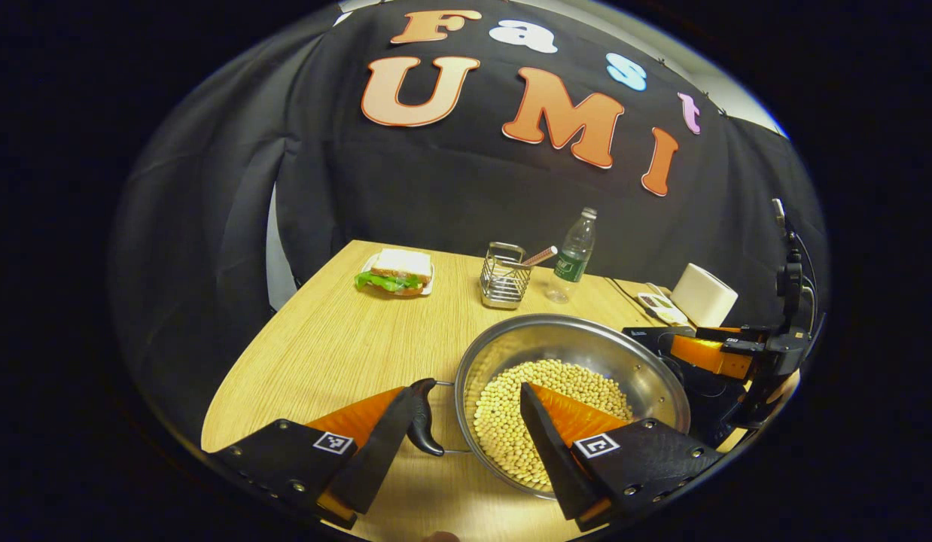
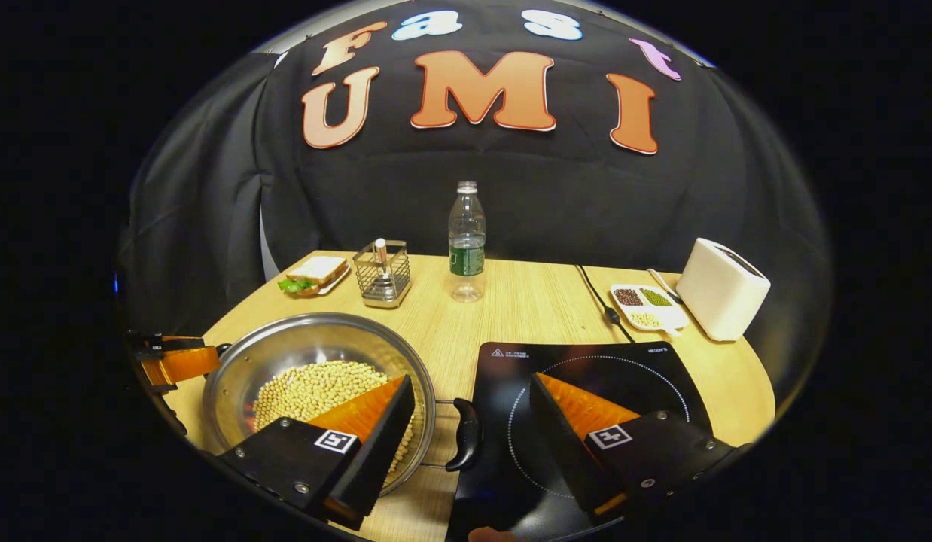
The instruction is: First push the handle of the pot to place it horizontally, then grasp the pot with both hands and set it on the induction cooktop.
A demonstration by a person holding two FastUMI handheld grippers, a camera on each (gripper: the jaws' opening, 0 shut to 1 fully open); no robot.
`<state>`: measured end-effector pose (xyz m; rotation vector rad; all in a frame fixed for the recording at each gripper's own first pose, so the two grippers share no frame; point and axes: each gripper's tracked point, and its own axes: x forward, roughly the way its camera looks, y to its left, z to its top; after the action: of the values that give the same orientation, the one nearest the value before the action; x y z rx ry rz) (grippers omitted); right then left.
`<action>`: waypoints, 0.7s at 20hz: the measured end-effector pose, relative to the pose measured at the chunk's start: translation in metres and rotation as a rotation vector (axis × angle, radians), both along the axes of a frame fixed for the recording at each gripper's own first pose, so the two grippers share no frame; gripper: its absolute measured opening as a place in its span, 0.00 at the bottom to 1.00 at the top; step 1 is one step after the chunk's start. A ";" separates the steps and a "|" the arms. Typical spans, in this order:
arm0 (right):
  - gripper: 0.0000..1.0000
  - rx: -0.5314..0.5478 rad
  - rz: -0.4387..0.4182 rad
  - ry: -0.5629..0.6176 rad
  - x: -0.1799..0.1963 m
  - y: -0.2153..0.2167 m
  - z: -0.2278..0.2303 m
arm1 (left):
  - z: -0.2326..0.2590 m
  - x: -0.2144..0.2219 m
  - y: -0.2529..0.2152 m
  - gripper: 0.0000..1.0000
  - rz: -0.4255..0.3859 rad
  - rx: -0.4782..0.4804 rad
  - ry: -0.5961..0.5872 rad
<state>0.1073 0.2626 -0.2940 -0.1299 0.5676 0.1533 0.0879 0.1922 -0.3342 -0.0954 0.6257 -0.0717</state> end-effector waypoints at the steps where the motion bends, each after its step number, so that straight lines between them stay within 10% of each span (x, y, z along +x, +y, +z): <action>1: 0.96 0.002 0.002 0.011 -0.001 0.001 -0.004 | -0.001 0.004 0.000 0.92 -0.004 0.005 -0.002; 14: 0.96 -0.021 -0.015 0.072 -0.001 0.003 -0.031 | -0.034 0.006 0.010 0.90 0.004 -0.020 0.082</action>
<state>0.1064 0.2653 -0.3246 -0.1406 0.6421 0.1384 0.0935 0.2022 -0.3681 -0.1192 0.7070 -0.0704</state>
